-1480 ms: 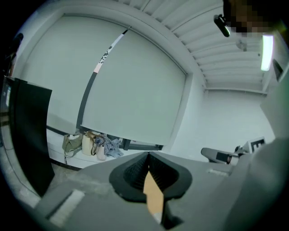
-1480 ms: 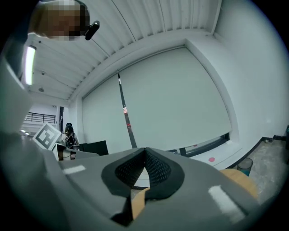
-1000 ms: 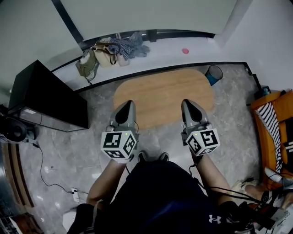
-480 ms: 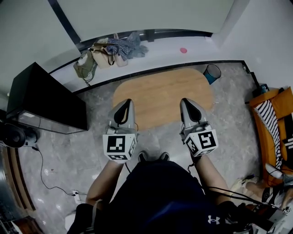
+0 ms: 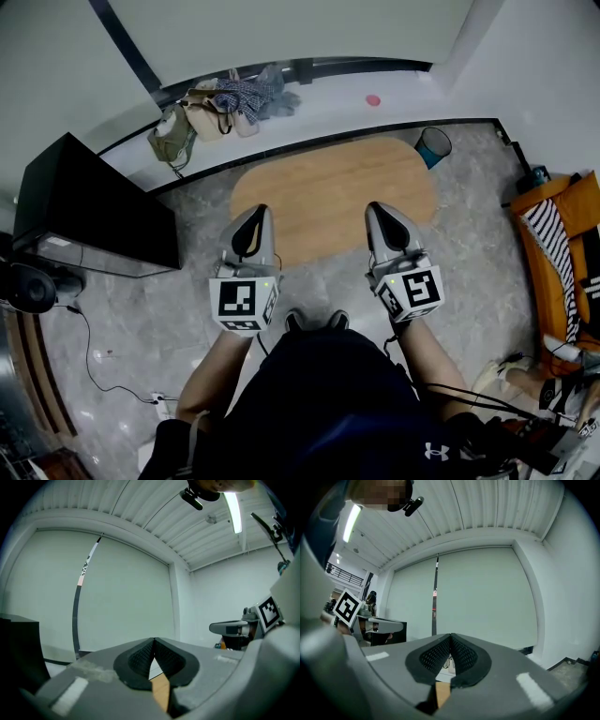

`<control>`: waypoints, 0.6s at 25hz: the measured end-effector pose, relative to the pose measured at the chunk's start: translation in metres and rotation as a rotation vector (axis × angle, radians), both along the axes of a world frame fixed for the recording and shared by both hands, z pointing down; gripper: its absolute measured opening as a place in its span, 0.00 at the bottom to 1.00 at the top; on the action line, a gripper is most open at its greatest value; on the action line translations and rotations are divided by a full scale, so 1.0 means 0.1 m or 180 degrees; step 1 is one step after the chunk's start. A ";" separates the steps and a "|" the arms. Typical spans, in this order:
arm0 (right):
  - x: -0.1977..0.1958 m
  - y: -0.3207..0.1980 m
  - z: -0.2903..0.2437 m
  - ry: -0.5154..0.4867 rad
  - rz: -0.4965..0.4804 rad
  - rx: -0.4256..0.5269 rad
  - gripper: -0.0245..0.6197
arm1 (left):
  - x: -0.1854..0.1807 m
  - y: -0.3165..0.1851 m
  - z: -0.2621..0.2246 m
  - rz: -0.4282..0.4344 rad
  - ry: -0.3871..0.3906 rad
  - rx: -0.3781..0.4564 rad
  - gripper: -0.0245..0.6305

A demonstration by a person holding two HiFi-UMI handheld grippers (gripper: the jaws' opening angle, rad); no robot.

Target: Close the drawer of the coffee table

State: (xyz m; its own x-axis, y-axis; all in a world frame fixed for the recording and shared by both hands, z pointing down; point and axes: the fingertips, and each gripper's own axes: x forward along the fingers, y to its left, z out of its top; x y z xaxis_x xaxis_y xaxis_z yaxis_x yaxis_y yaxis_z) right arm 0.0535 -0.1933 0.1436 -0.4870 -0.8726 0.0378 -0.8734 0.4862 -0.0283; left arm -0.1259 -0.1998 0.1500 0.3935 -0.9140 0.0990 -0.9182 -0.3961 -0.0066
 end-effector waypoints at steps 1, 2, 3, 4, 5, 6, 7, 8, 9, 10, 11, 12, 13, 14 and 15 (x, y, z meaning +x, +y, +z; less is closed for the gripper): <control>0.00 0.01 0.00 -0.0001 -0.0003 -0.0001 0.04 | 0.00 0.01 0.01 -0.0002 0.0001 -0.0004 0.04; 0.00 0.02 0.00 -0.0006 -0.0003 0.0003 0.04 | 0.00 0.02 0.02 -0.0003 0.0003 -0.0008 0.04; 0.01 0.02 0.01 -0.0010 -0.0002 0.0010 0.04 | 0.00 0.03 0.02 -0.0003 0.0006 -0.0013 0.04; 0.01 0.03 0.01 -0.0012 -0.0001 0.0011 0.04 | 0.00 0.03 0.03 -0.0002 0.0007 -0.0017 0.04; 0.01 0.03 0.01 -0.0012 0.0001 0.0003 0.04 | 0.00 0.04 0.04 0.0000 0.0007 -0.0022 0.04; 0.01 0.03 0.02 -0.0011 0.0001 -0.0008 0.04 | 0.00 0.04 0.05 0.0002 0.0006 -0.0025 0.04; 0.01 0.03 0.02 -0.0013 0.0000 -0.0015 0.04 | 0.01 0.04 0.05 0.0004 0.0004 -0.0025 0.04; 0.01 0.03 0.02 -0.0018 -0.0004 -0.0016 0.04 | 0.01 0.04 0.05 0.0006 0.0002 -0.0024 0.04; 0.02 0.03 0.02 -0.0024 -0.0009 -0.0012 0.04 | 0.03 0.04 0.05 0.0007 -0.0002 -0.0024 0.04; 0.03 0.03 0.03 -0.0032 -0.0014 -0.0006 0.04 | 0.04 0.05 0.06 0.0009 -0.0004 -0.0026 0.04; 0.04 0.03 0.03 -0.0037 -0.0019 -0.0004 0.04 | 0.05 0.05 0.06 0.0010 -0.0008 -0.0029 0.04; 0.05 0.04 0.03 -0.0039 -0.0022 -0.0008 0.04 | 0.06 0.06 0.06 0.0010 -0.0012 -0.0031 0.04; 0.05 0.04 0.02 -0.0037 -0.0026 -0.0019 0.04 | 0.07 0.06 0.06 0.0009 -0.0016 -0.0031 0.04; 0.04 0.04 0.02 -0.0035 -0.0030 -0.0030 0.04 | 0.07 0.06 0.05 0.0008 -0.0018 -0.0031 0.04; 0.04 0.03 0.02 -0.0035 -0.0033 -0.0036 0.04 | 0.07 0.06 0.05 0.0007 -0.0017 -0.0031 0.04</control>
